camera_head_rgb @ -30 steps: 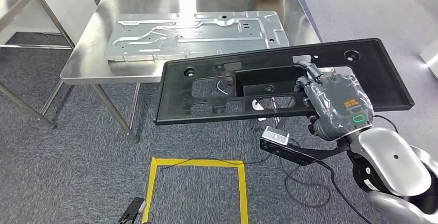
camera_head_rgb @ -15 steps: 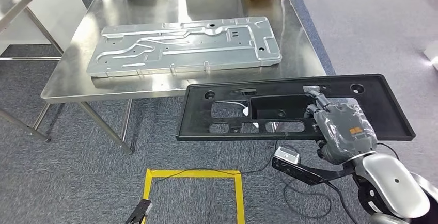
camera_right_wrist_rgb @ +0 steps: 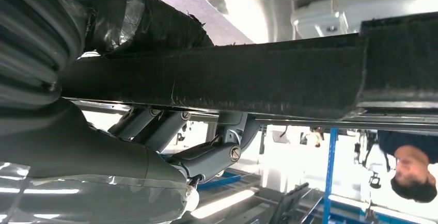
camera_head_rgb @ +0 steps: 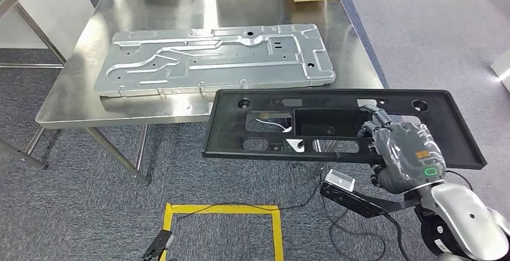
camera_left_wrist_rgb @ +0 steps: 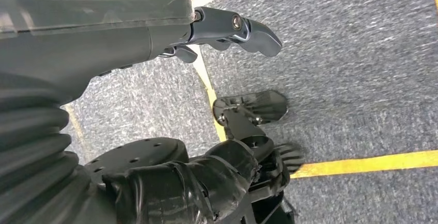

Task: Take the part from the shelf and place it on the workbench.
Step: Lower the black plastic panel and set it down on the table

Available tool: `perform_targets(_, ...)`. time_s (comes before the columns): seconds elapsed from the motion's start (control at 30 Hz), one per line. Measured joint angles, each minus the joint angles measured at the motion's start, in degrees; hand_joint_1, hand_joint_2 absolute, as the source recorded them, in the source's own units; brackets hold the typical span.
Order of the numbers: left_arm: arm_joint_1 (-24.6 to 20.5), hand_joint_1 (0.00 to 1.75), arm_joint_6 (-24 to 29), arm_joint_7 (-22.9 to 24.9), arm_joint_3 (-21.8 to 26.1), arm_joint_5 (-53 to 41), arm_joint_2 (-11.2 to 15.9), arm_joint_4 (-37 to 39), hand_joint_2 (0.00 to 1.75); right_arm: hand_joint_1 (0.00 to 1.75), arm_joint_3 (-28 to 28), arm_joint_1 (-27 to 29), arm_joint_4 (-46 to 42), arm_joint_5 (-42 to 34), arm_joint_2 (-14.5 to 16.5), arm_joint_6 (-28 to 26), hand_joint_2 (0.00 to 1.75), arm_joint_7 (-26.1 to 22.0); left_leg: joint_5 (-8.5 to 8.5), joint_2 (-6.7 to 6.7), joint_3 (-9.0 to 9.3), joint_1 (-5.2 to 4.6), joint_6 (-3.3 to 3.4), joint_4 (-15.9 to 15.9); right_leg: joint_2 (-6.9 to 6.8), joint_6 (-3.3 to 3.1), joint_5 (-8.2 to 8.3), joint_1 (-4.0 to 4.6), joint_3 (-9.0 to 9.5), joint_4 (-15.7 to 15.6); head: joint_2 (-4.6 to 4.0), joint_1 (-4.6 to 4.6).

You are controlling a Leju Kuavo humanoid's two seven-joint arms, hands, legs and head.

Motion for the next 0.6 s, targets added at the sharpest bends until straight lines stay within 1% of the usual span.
perform_targets(0.03,-0.07,0.00,0.43,0.04,-0.08,0.00,0.24,0.01,1.75,1.75,-0.35,0.04,0.01,-0.24,0.05,-0.37,1.75,-0.02,-0.49,-0.09,0.23,-0.06,-0.28,0.28,0.04,-0.14,1.29,0.08,1.17,-2.88,0.00,0.05)
perform_targets(0.07,-0.14,0.00,0.77,-0.07,-0.11,0.23,0.62,0.01,1.75,1.75,-0.70,0.13,0.01,-0.54,0.11,-0.70,1.75,-0.03,-0.78,-0.15,0.24,-0.09,-0.60,0.42,0.09,-0.48,1.60,0.18,1.84,-4.45,0.01,0.06)
perform_targets(0.13,-0.32,0.00,1.09,-0.74,-0.12,0.89,1.56,0.02,1.75,1.75,-1.34,0.49,-0.01,-1.47,0.19,-1.41,1.75,-0.05,-1.01,-0.20,0.12,-0.11,-1.23,0.48,0.23,-1.26,1.02,0.50,2.17,-5.13,0.01,-0.03)
perform_targets(0.2,-0.40,0.00,1.11,-1.44,-0.12,1.38,2.60,0.02,1.75,1.75,-2.00,0.87,-0.03,-2.57,0.22,-2.05,1.75,-0.08,-1.49,-0.11,0.16,-0.05,-1.86,0.53,0.24,-1.96,0.75,0.37,2.41,-5.41,0.01,-0.18)
perform_targets(0.23,-0.46,0.00,1.10,-1.65,-0.12,1.52,3.12,0.02,1.75,1.75,-2.37,0.98,-0.03,-2.94,0.23,-2.37,1.75,-0.10,-2.17,0.05,-0.18,-0.04,-2.18,1.50,0.18,-2.30,0.62,0.26,2.71,-5.59,0.00,-0.34)
perform_targets(0.27,-0.50,0.00,1.13,-1.84,-0.12,1.75,3.57,0.02,1.75,1.75,-2.69,1.02,-0.04,-3.22,0.26,-2.69,1.75,-0.11,-3.26,0.23,-1.12,0.00,-2.49,3.55,0.08,-2.63,0.47,0.14,3.06,-5.76,0.00,-0.49)
perform_targets(0.3,-0.55,0.00,1.20,-2.04,-0.12,2.09,3.97,0.02,1.75,1.75,-3.02,1.12,-0.04,-3.57,0.29,-3.06,1.75,-0.13,-4.61,0.42,-2.73,0.05,-2.71,6.72,-0.05,-2.91,0.30,0.15,3.37,-5.81,0.00,-0.65)
perform_targets(0.33,-0.58,0.00,1.28,-2.29,-0.12,2.53,4.18,0.02,1.75,1.75,-3.25,1.29,-0.04,-3.93,0.33,-3.39,1.75,-0.13,-5.96,0.53,-4.84,0.07,-2.87,10.54,-0.18,-3.16,0.10,0.18,3.61,-5.82,0.01,-0.80)
perform_targets(0.37,-0.56,0.00,1.36,-2.54,-0.12,3.03,4.27,0.02,1.75,1.75,-3.40,1.56,-0.04,-4.44,0.40,-3.71,1.75,-0.13,-6.74,0.57,-6.90,0.10,-2.94,13.88,-0.26,-3.31,-0.09,0.24,3.80,-5.81,0.01,-0.83)
perform_targets(0.4,-0.50,0.00,1.41,-2.75,-0.12,3.55,4.33,0.02,1.75,1.75,-3.52,1.88,-0.04,-4.97,0.47,-4.08,1.75,-0.14,-6.60,0.60,-8.34,0.10,-2.94,15.77,-0.30,-3.38,-0.27,0.32,4.02,-5.80,0.01,-0.84)
perform_targets(0.43,-0.43,0.00,1.38,-2.90,-0.12,4.04,4.35,0.02,1.75,1.75,-3.66,2.19,-0.03,-5.49,0.54,-4.48,1.75,-0.16,-5.32,0.63,-8.80,0.09,-2.82,15.55,-0.31,-3.42,-0.48,0.40,4.28,-5.79,0.02,-0.84)
perform_targets(0.47,-0.37,0.00,1.35,-2.96,-0.12,4.52,4.38,0.02,1.75,1.75,-3.86,2.44,0.00,-5.98,0.60,-4.99,1.75,-0.22,-3.08,0.64,-8.13,0.05,-2.57,13.10,-0.30,-3.43,-0.70,0.51,4.60,-5.79,0.02,-0.85)
perform_targets(0.5,-0.35,0.00,1.32,-2.99,-0.11,4.91,4.42,0.02,1.75,1.75,-4.10,2.60,0.03,-6.34,0.65,-5.51,1.75,-0.28,-0.57,0.65,-6.71,-0.02,-2.20,9.28,-0.27,-3.42,-0.92,0.61,4.96,-5.79,0.01,-0.84)
perform_targets(0.53,-0.37,0.00,1.30,-3.02,-0.10,5.15,4.50,0.02,1.75,1.75,-4.36,2.70,0.08,-6.52,0.71,-6.02,1.75,-0.33,1.12,0.69,-5.19,-0.14,-1.80,5.65,-0.27,-3.41,-1.10,0.66,5.27,-5.90,0.01,-0.80)
perform_targets(0.57,-0.41,0.00,1.31,-3.05,-0.08,5.26,4.57,0.02,1.75,1.75,-4.55,2.73,0.14,-6.37,0.78,-6.43,1.75,-0.38,2.13,0.73,-3.80,-0.35,-1.44,2.66,-0.24,-3.31,-1.22,0.73,5.45,-5.98,0.00,-0.76)
perform_targets(0.6,-0.49,0.00,1.35,-3.08,-0.07,5.22,4.62,0.02,1.75,1.75,-4.66,2.76,0.20,-6.03,0.86,-6.68,1.75,-0.40,2.28,0.77,-2.98,-0.56,-1.18,1.00,-0.23,-3.14,-1.25,0.71,5.50,-6.10,0.00,-0.71)
